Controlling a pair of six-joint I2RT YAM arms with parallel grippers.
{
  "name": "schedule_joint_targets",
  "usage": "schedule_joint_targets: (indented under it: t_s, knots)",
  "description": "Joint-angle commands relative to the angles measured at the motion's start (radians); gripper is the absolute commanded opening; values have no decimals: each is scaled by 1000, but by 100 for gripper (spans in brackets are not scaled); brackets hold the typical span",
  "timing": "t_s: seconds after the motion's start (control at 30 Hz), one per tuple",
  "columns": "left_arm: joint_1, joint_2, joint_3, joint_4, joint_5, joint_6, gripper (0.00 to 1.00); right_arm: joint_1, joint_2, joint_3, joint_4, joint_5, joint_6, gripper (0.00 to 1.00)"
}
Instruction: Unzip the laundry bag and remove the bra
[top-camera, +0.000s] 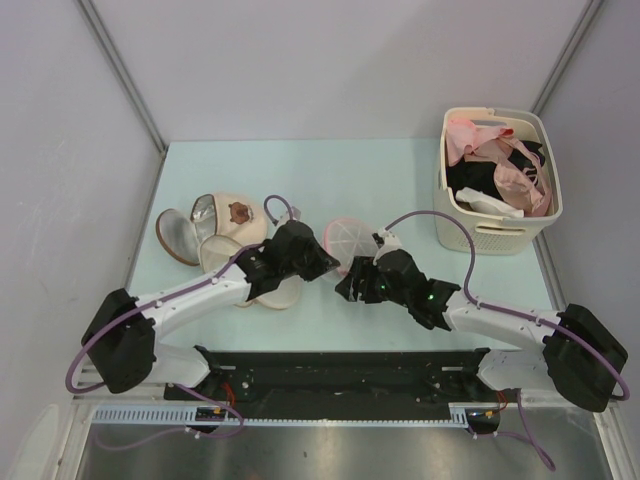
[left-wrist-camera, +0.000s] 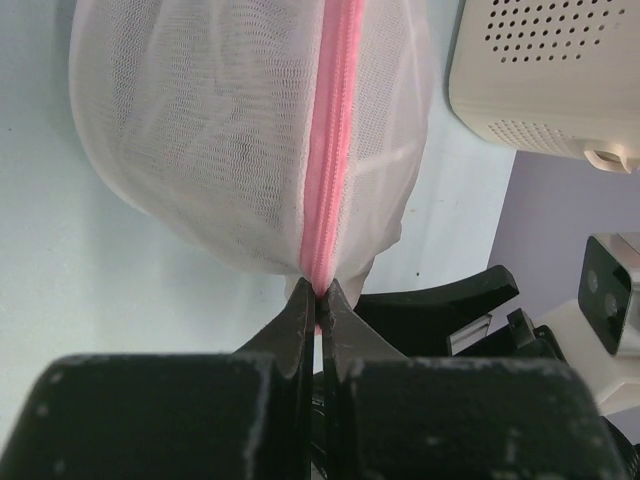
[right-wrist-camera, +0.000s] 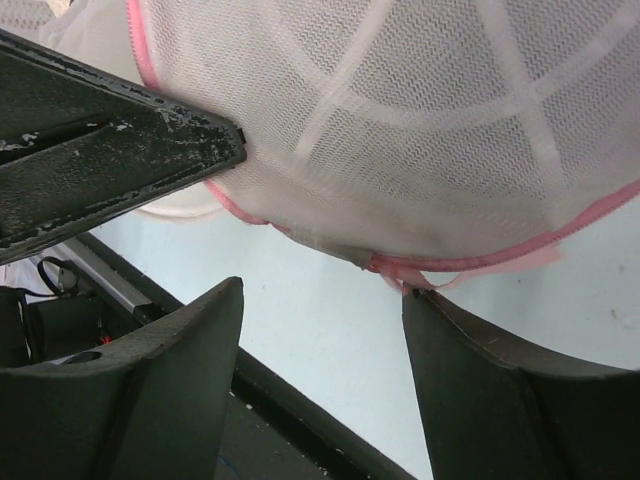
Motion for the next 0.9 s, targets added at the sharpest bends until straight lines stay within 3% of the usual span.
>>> schedule_joint_targets:
  t_s: [0.0, 0.3, 0.57, 0.87]
  knots:
    - [-8, -30, -1, 27, -31, 0, 0, -6, -9, -6, 26, 37, -7, 70]
    - [-8, -35, -7, 28, -29, -1, 0, -13, -9, -6, 41, 66, -3, 73]
    - [-8, -19, -7, 34, -13, -3, 0, -20, 8, -6, 155, -29, 26, 72]
    - [-8, -27, -8, 31, -17, 0, 0, 5, -11, -6, 84, 75, 45, 66]
